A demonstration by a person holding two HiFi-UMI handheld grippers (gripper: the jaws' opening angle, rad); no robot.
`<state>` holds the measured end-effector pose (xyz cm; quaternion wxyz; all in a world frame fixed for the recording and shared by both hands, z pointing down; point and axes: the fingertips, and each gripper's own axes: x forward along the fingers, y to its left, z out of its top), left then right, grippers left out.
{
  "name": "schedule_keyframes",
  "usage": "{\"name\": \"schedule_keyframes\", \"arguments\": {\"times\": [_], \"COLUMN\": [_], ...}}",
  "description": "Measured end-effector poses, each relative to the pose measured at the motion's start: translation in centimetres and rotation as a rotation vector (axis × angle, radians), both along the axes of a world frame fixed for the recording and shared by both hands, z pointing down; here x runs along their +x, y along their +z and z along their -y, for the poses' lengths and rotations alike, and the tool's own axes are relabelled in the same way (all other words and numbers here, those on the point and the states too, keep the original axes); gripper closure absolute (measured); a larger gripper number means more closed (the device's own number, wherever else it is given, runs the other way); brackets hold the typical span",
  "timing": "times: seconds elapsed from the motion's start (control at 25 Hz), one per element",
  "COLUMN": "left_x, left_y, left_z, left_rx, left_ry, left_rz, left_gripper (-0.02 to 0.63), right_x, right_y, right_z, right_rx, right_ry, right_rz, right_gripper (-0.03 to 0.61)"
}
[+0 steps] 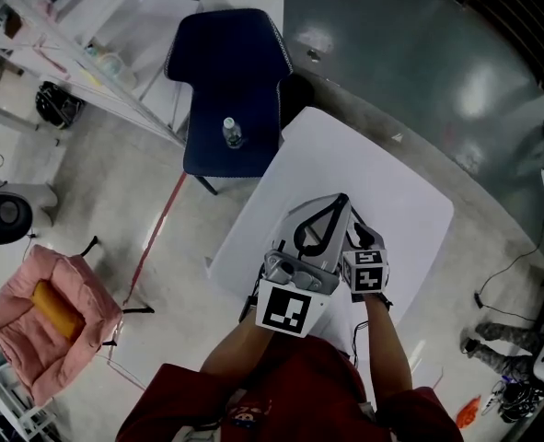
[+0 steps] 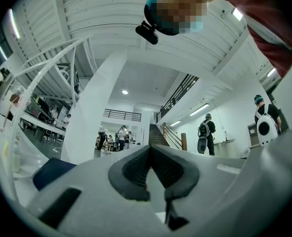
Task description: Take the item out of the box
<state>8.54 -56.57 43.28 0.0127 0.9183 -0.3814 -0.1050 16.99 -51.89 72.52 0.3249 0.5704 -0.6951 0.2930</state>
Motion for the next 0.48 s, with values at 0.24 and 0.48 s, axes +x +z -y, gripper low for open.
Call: {"name": "schedule_keyframes", "arguments": {"times": [0.24,0.48], "left_x": [0.3,0.5], "left_y": [1.0,1.7], "left_z": [0.4,0.5], "left_rx": [-0.018,-0.034], "left_ry": [0.006,0.015], "left_rz": [0.008,0.013], "left_gripper": [0.611,0.611], "right_x": [-0.5,-0.5], "right_y": [2.1,3.6], "right_z": [0.1,0.3], "right_rx": [-0.081,-0.141], "right_ry": [0.042,0.074], "right_rz": [0.024,0.000], "right_gripper": [0.417,0.413]}}
